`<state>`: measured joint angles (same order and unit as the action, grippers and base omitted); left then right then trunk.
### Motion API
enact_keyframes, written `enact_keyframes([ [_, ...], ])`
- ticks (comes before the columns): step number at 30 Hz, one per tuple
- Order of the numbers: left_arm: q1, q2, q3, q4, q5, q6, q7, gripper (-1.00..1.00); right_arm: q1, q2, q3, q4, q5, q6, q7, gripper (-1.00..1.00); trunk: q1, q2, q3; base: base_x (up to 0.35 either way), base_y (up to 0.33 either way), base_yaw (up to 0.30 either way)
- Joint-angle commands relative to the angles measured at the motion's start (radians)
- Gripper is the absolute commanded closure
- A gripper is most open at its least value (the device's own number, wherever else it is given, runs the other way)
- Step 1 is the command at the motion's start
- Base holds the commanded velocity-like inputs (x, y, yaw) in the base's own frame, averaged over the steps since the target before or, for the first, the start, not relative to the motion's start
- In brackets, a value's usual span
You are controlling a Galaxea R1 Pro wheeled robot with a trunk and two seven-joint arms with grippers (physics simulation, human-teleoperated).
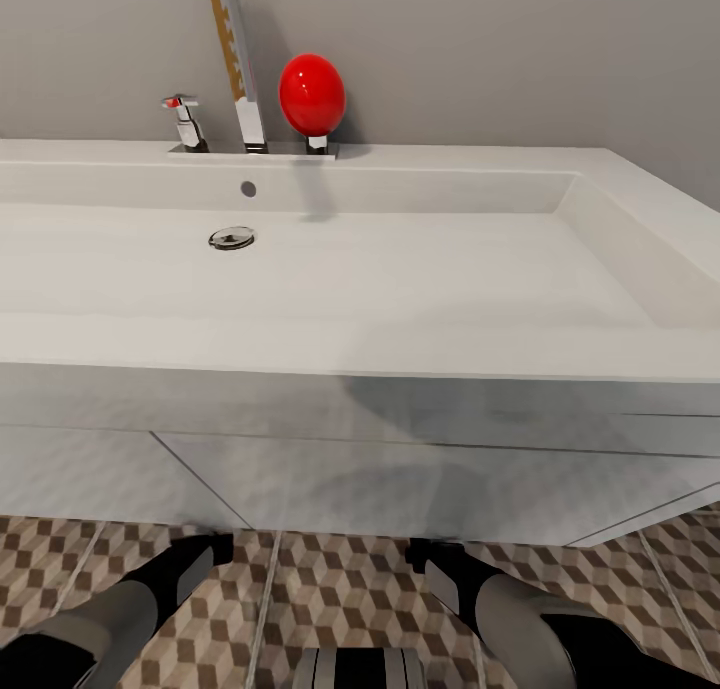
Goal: Take the four mousetraps from the cabinet in the bathroom and place them on the bathroom floor. Make sure all four end up on the same floor surface, and ensure that at least two of them are either under or directly next to the same bathroom sink.
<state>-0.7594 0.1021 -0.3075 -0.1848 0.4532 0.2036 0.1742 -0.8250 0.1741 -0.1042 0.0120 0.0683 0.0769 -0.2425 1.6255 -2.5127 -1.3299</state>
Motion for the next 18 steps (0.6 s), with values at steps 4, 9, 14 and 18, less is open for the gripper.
enact_keyframes([
  [4,0.0,-0.002,-0.008,0.0,0.005,0.007,0.005,1.0,-0.002,0.0,-0.004,-0.073,0.007,0.002,-0.004,1.0,0.0,0.0,-0.001,0.0,0.0,0.0],
  [9,0.0,-0.015,-0.009,0.001,0.003,0.006,-0.013,1.0,-0.002,0.0,-0.004,-0.073,0.007,0.001,-0.004,1.0,0.0,0.0,-0.001,0.0,0.0,0.0],
  [14,0.0,-0.024,-0.009,0.002,-0.021,0.006,-0.026,1.0,-0.002,0.0,-0.004,-0.073,0.007,0.001,-0.004,1.0,0.0,0.0,-0.001,0.0,0.0,0.0],
  [18,0.0,-0.024,-0.009,0.002,-0.031,0.005,-0.028,1.0,-0.002,0.0,-0.004,-0.073,0.007,0.001,-0.004,1.0,0.0,0.0,-0.001,0.0,0.0,0.0],
])
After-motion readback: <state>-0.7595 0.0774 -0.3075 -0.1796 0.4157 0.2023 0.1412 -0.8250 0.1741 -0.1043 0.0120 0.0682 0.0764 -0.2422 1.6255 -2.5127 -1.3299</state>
